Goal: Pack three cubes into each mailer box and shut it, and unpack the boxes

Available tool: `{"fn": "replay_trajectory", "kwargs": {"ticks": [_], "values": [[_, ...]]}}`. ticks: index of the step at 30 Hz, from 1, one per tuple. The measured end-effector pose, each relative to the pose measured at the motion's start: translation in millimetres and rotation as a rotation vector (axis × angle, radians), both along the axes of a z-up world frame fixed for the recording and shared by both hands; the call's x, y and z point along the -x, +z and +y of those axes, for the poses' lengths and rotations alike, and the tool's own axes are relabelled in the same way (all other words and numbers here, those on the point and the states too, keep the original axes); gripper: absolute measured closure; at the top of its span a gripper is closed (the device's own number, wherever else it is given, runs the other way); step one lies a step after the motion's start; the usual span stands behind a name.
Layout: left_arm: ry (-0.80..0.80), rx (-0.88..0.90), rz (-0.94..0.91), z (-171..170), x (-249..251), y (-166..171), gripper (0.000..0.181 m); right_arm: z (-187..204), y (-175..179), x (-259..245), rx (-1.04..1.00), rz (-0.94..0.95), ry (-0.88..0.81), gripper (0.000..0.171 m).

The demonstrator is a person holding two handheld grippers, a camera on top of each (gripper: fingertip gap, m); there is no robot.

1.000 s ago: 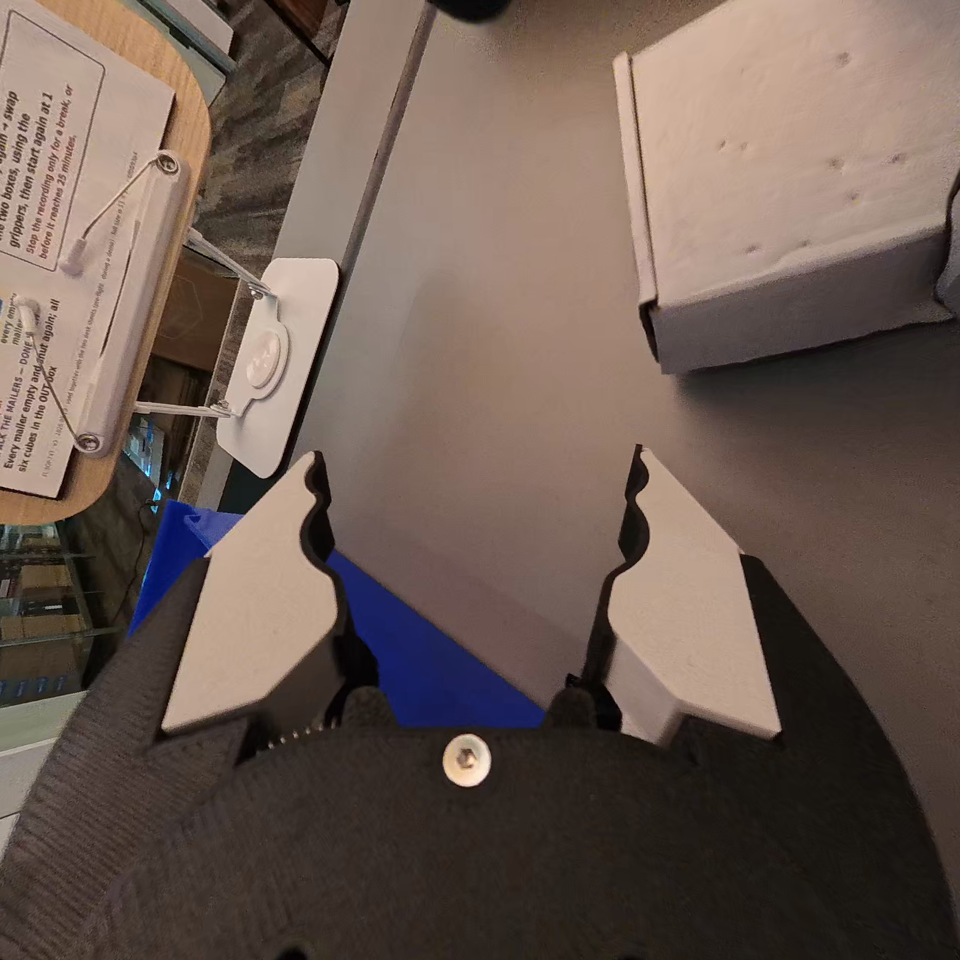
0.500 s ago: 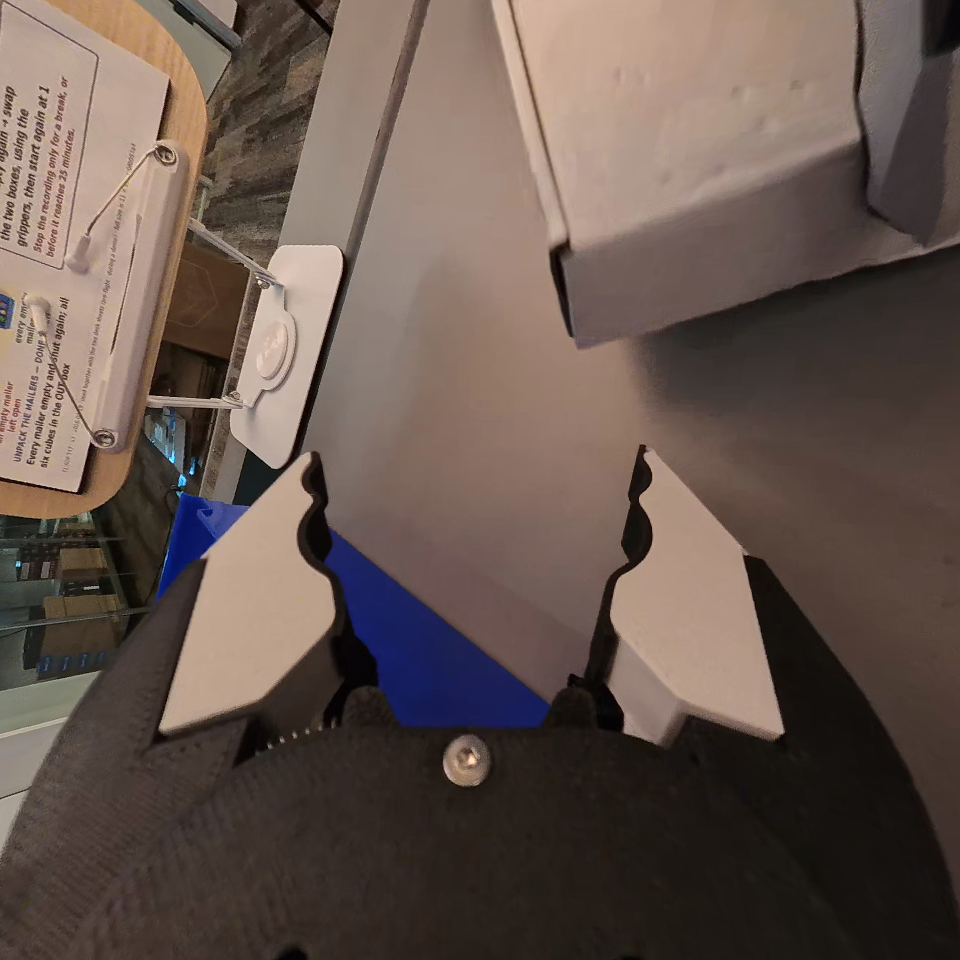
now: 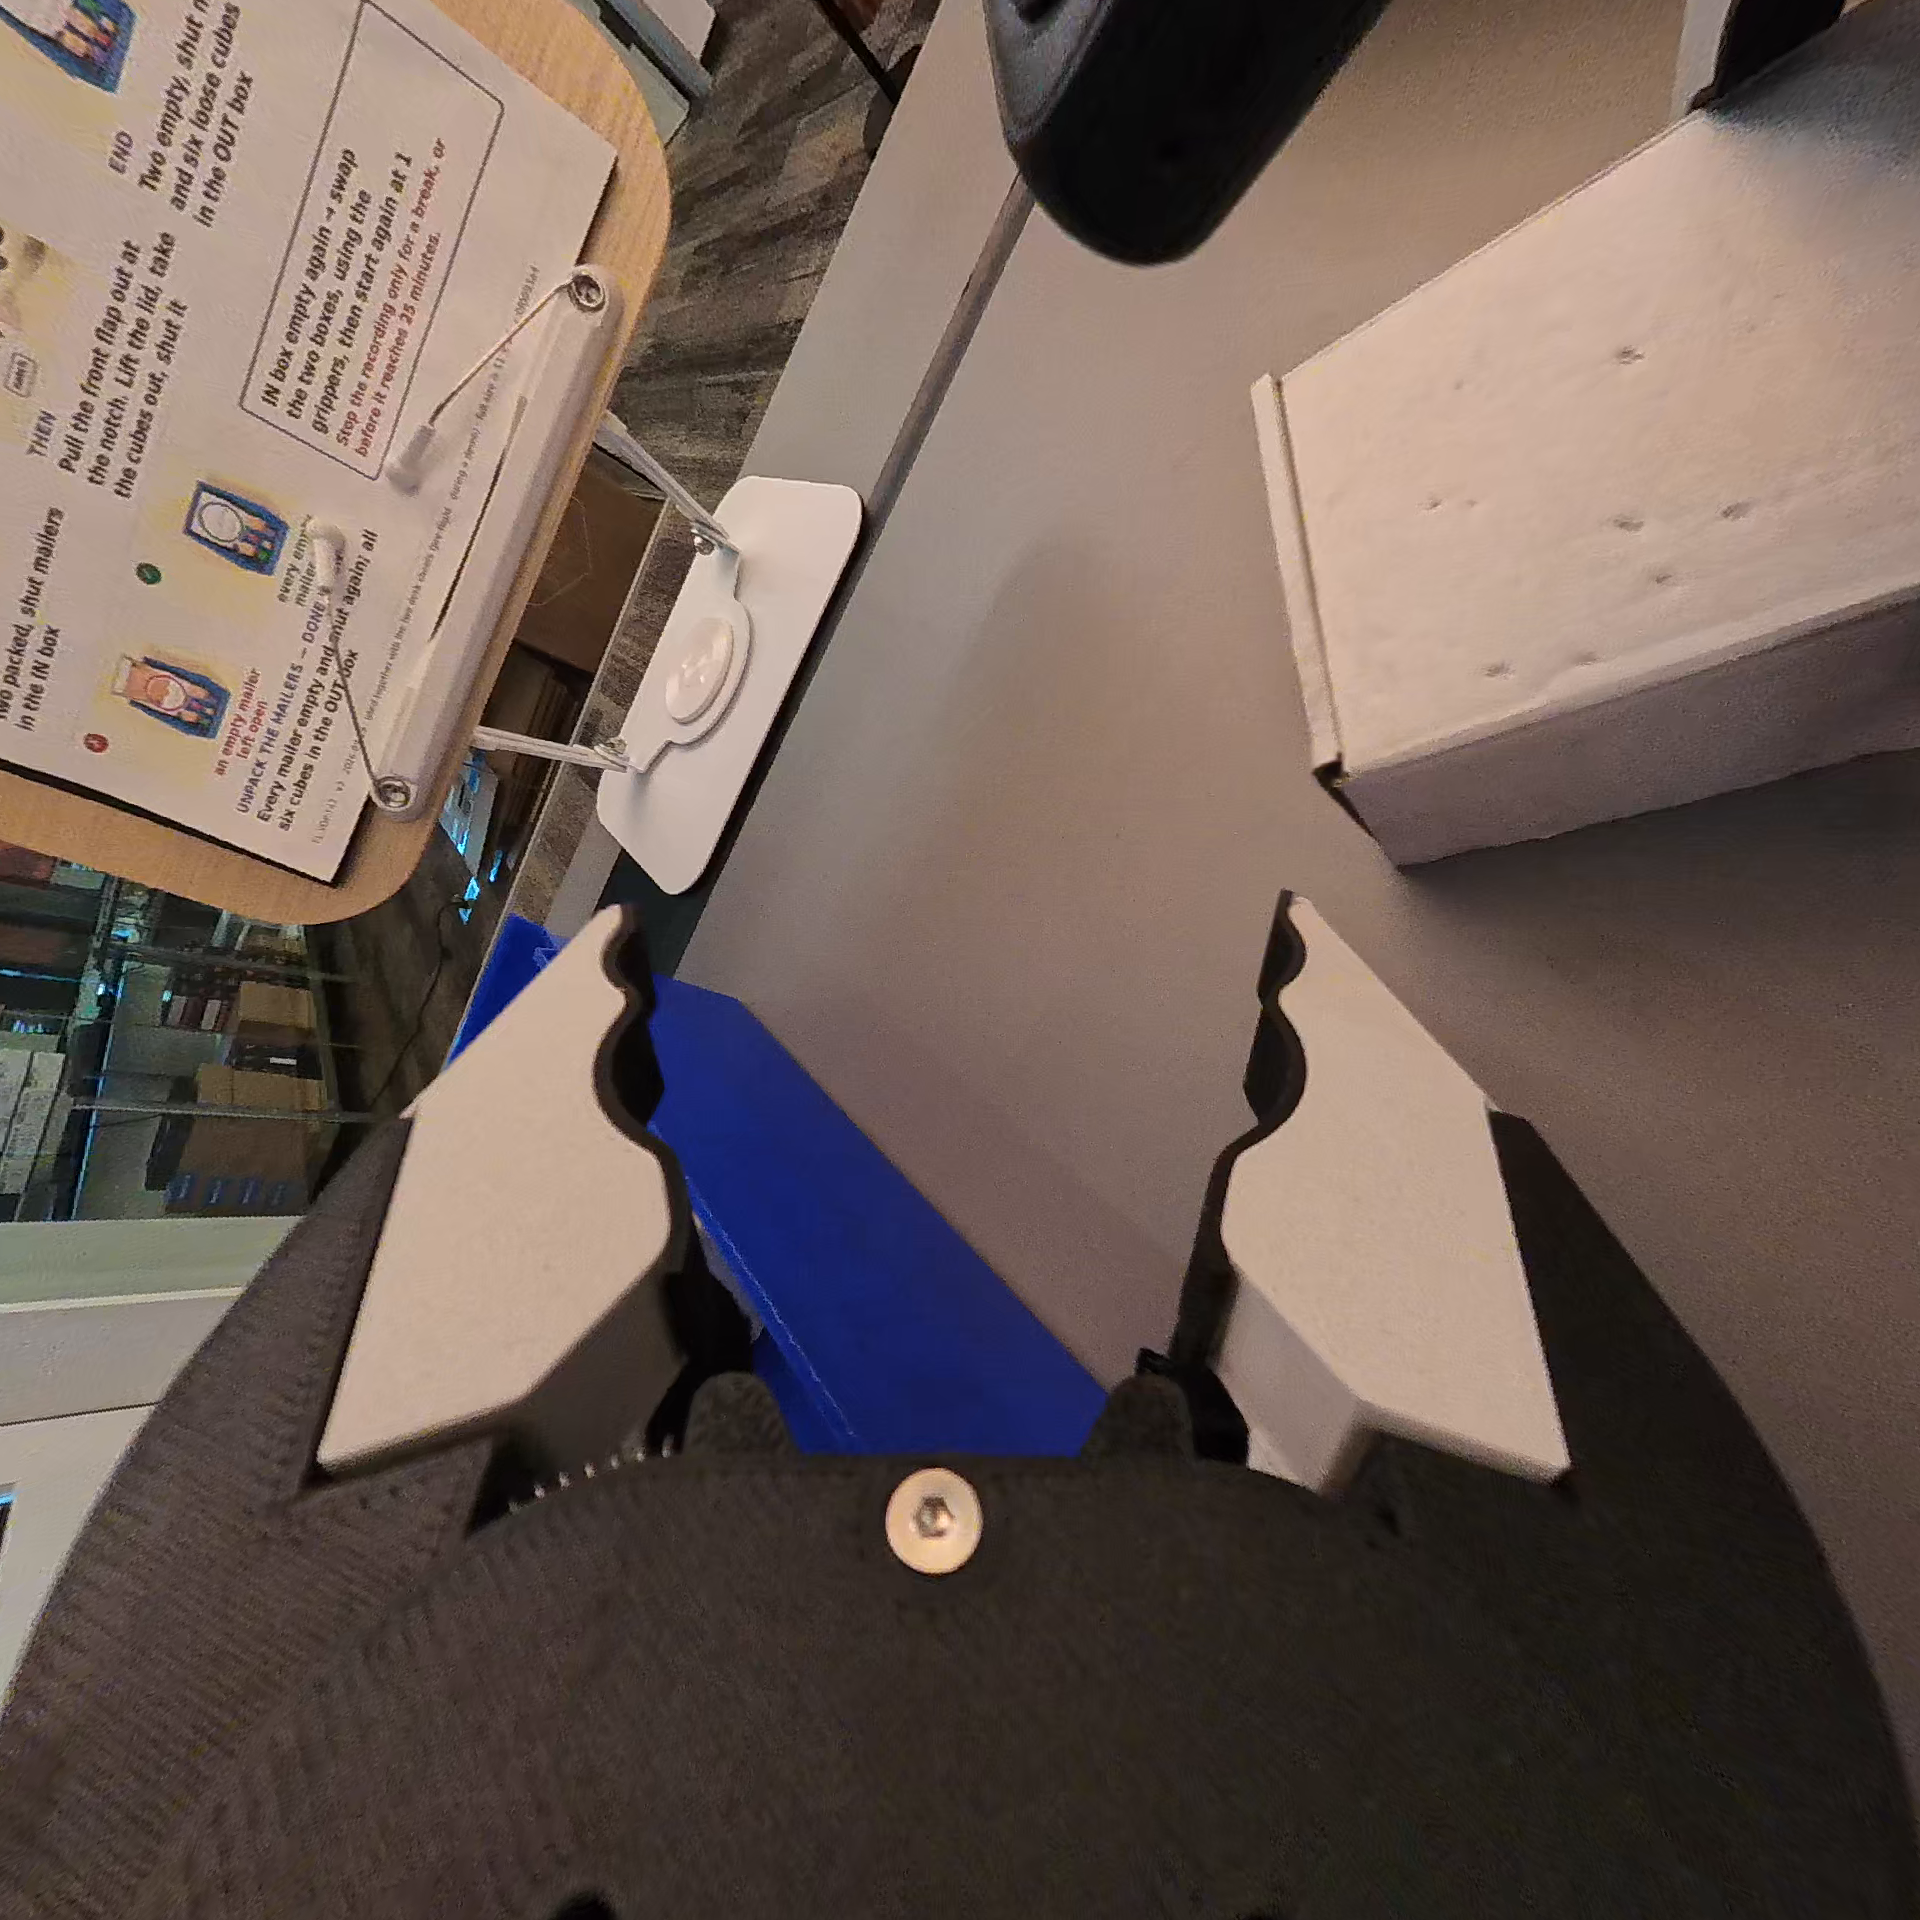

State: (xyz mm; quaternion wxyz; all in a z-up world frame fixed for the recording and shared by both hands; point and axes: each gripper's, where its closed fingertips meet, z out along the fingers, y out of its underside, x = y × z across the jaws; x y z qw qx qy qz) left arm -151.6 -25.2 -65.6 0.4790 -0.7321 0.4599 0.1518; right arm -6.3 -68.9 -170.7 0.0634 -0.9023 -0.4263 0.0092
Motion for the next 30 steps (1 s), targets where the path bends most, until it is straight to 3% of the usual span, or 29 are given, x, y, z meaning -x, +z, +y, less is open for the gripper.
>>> {"fn": "replay_trajectory", "kwargs": {"ticks": [11,17,24,27,30], "values": [[0.008,0.001,-0.009,0.5,1.3,0.6,0.066,2.3,31.1,-13.3,-0.052,-0.058,0.047,0.037],[0.002,0.007,-0.036,-1.2,0.0,3.4,0.066,19.6,92.1,-35.4,-0.083,-0.04,0.046,0.038],[-0.024,0.026,-0.037,-5.7,-11.3,-2.0,0.066,88.1,182.5,-146.4,-0.108,-0.046,-0.061,0.039],[-0.052,0.05,-0.043,-9.3,-22.0,-8.4,0.065,106.6,184.9,-198.3,-0.08,-0.081,-0.067,0.039],[-0.084,0.094,-0.067,-12.5,-34.3,-19.4,0.066,121.2,164.8,-235.6,-0.03,-0.112,-0.053,0.039]]}}
